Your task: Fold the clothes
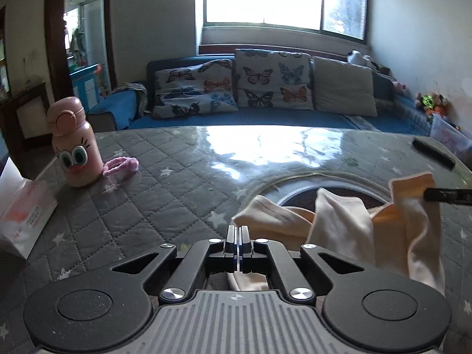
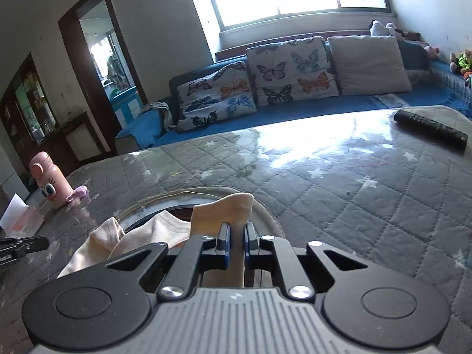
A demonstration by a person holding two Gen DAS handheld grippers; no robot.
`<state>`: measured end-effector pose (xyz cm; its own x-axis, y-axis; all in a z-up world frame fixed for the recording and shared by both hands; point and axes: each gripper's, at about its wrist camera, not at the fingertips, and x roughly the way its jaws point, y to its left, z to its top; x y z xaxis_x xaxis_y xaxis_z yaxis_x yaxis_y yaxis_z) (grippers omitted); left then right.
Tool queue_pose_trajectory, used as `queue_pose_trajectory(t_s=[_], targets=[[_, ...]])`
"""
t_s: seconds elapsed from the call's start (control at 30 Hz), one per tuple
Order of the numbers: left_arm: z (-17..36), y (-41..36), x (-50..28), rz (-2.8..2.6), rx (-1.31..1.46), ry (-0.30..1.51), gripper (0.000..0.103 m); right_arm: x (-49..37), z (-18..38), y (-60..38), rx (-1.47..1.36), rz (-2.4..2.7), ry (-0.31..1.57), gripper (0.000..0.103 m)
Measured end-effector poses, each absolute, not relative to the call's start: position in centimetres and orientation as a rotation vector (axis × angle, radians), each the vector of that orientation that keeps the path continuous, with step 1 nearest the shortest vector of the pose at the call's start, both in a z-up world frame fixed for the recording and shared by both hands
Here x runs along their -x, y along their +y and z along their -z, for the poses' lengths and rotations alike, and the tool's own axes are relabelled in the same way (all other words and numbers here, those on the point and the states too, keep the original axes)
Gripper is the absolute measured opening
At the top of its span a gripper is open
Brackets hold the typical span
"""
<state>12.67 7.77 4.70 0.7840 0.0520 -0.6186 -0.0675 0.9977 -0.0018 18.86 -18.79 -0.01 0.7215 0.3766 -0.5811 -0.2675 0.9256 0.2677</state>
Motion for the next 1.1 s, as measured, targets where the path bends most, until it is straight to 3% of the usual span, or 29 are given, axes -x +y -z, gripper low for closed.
queue_pose_trajectory(t_s=[0.2,0.33,0.67,0.8,0.83,0.87,0.97,1.1], targets=[[-3.6,3.4,-14.1,0.062,-0.056,0.708,0.006,-18.8,0.5,-18.4,-0.145,-0.341,0.671,0.008],[-2.1,-0.1,-15.7,0.136,-0.112,0.738,0.035,-19.3,1.2,-18.8,-0.153,-0.348,0.684,0.008],[1.0,-5.3,-19.6,0.215,-0.193,0.798,0.048,-21.0,3.4,-18.7,-0.137,-0.369,0.724,0.009],[1.7,-5.5,-19.9,0.197,-0.210,0.792,0.047,-21.5,4.0,-18.8,-0.137,-0.360,0.734,0.010],[1.8,-5.4,-19.9,0.194,-0.215,0.786,0.042,-21.5,4.1,-18.8,-0.134,-0.364,0.731,0.010],[1.8,-5.3,-19.9,0.190,-0.221,0.778,0.030,-21.5,4.1,-18.8,-0.131,-0.367,0.729,0.010],[1.6,-4.8,-19.9,0.165,-0.224,0.767,0.008,-21.4,3.9,-18.9,-0.137,-0.371,0.717,0.008],[0.8,-3.5,-19.5,0.127,-0.188,0.741,0.005,-20.8,2.9,-19.1,-0.134,-0.366,0.683,0.007]])
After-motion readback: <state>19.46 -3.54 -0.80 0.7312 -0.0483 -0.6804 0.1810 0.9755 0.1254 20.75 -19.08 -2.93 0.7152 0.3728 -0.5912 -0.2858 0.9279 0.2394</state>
